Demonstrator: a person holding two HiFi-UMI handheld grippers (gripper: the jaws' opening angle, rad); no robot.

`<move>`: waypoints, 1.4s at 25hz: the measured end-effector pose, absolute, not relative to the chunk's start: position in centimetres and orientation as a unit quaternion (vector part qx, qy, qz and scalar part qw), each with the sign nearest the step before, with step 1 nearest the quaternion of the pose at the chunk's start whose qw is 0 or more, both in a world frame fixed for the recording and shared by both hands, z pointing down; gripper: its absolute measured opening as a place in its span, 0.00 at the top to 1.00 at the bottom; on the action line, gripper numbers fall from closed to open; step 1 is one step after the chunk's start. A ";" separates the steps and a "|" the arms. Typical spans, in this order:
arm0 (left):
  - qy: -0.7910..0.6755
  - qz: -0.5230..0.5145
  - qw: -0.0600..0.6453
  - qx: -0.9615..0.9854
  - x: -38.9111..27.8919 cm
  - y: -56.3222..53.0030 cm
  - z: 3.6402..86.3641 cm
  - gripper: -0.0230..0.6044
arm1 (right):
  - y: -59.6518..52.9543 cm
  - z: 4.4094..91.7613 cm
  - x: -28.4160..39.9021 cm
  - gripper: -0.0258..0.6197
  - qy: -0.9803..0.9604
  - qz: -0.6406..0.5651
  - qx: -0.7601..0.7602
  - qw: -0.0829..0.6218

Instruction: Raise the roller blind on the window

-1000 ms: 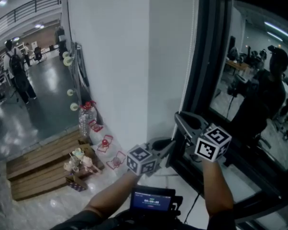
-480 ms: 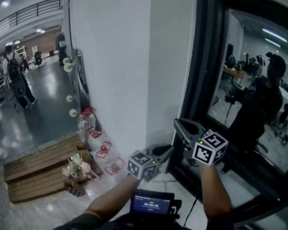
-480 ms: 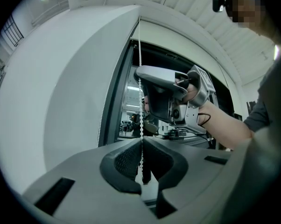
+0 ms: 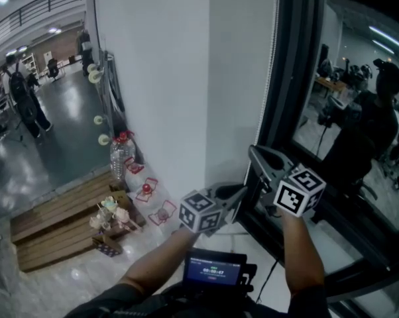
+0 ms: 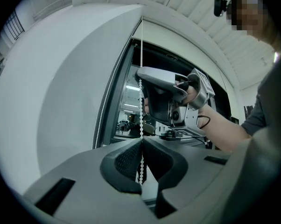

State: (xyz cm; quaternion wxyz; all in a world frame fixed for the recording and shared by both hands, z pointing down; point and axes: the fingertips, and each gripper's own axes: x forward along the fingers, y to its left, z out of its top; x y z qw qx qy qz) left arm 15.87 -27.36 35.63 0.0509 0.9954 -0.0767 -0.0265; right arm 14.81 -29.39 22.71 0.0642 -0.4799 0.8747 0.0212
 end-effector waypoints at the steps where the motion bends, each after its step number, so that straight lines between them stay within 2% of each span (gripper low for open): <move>1: -0.076 -0.026 0.052 0.995 15.9 -27.4 35.7 0.96 | -29.4 22.9 14.9 0.96 0.874 0.019 -0.480 0.070; 8: -0.088 -0.016 0.042 0.995 16.2 -28.5 36.8 0.96 | -29.5 24.0 15.5 0.96 0.871 0.026 -0.486 0.068; 20: -0.094 0.036 0.060 0.993 16.8 -28.6 43.4 0.96 | -29.8 30.7 16.4 0.96 0.863 -0.018 -0.502 0.050; 30: -0.112 0.018 0.064 0.991 16.6 -28.9 41.4 0.95 | -29.7 29.6 16.3 0.96 0.856 -0.018 -0.515 0.052; 33: -0.124 0.012 0.051 0.991 16.1 -29.5 40.1 0.88 | -30.3 29.4 16.4 0.96 0.852 -0.010 -0.522 0.035; 35: -0.131 0.007 0.044 0.990 16.0 -29.6 39.4 0.87 | -30.4 29.4 16.4 0.95 0.850 -0.009 -0.526 0.023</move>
